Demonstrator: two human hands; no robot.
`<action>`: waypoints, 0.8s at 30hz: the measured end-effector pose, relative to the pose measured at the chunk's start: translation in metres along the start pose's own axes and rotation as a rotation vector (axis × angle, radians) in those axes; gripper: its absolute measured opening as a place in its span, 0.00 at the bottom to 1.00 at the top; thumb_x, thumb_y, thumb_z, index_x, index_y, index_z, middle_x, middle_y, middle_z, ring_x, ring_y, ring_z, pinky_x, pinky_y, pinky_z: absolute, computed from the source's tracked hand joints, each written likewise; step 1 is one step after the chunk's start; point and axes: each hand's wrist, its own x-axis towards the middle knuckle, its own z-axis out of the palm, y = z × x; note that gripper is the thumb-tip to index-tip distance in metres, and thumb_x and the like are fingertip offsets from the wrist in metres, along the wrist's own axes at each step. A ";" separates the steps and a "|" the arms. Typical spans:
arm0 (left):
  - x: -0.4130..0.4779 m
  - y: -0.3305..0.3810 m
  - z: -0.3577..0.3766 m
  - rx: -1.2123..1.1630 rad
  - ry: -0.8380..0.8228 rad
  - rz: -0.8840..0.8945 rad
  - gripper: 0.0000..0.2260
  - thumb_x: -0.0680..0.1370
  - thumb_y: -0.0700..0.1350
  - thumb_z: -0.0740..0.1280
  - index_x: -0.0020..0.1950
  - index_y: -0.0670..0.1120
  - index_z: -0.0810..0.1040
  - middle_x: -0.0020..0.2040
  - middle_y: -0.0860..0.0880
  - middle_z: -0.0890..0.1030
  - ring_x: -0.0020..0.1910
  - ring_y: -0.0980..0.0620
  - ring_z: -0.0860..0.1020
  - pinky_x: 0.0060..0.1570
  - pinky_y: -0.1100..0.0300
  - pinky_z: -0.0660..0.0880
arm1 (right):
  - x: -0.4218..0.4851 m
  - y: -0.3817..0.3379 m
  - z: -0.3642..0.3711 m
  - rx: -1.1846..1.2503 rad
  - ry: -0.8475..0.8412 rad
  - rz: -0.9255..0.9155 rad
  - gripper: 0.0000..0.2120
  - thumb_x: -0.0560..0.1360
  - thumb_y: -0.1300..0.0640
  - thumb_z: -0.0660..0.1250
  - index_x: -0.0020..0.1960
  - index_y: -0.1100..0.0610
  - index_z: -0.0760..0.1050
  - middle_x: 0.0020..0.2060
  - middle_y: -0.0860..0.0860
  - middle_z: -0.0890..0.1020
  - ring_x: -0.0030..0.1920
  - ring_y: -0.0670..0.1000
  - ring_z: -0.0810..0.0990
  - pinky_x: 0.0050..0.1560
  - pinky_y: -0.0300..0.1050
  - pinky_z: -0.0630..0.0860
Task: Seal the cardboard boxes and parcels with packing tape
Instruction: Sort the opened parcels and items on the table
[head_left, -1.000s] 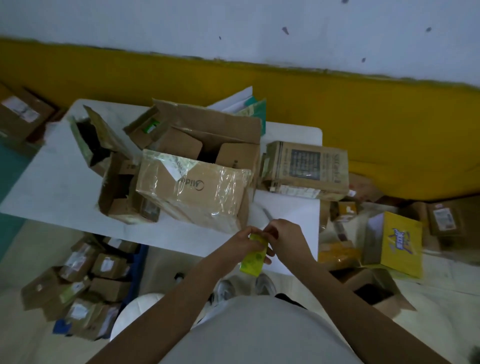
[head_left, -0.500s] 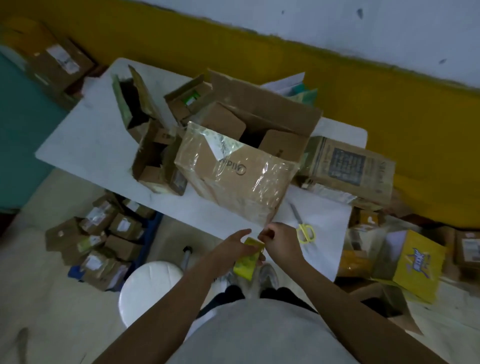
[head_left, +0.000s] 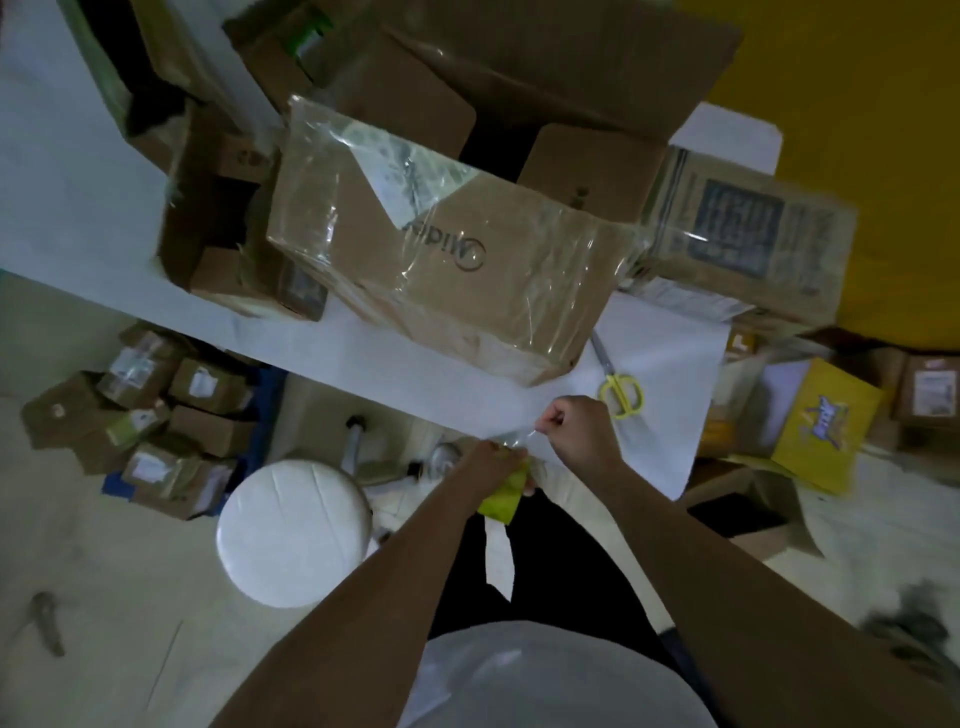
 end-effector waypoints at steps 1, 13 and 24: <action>-0.002 0.006 0.003 -0.001 0.008 0.020 0.12 0.81 0.39 0.66 0.38 0.44 0.73 0.21 0.57 0.76 0.23 0.63 0.76 0.26 0.74 0.69 | 0.004 0.003 0.005 -0.019 0.000 0.013 0.08 0.70 0.63 0.73 0.34 0.56 0.78 0.35 0.49 0.84 0.37 0.45 0.80 0.35 0.26 0.67; 0.028 -0.009 -0.005 -0.006 0.164 0.006 0.22 0.77 0.54 0.71 0.64 0.41 0.78 0.58 0.46 0.81 0.58 0.49 0.79 0.54 0.60 0.73 | 0.016 -0.001 0.015 -0.291 -0.007 0.113 0.27 0.72 0.49 0.75 0.60 0.63 0.67 0.50 0.58 0.81 0.52 0.60 0.81 0.42 0.47 0.70; 0.044 -0.024 -0.002 0.136 0.248 -0.003 0.34 0.72 0.69 0.66 0.61 0.41 0.80 0.57 0.42 0.83 0.59 0.43 0.79 0.59 0.54 0.75 | 0.015 0.021 0.022 -0.222 0.004 0.045 0.37 0.64 0.31 0.73 0.57 0.59 0.69 0.49 0.53 0.76 0.49 0.54 0.78 0.39 0.45 0.69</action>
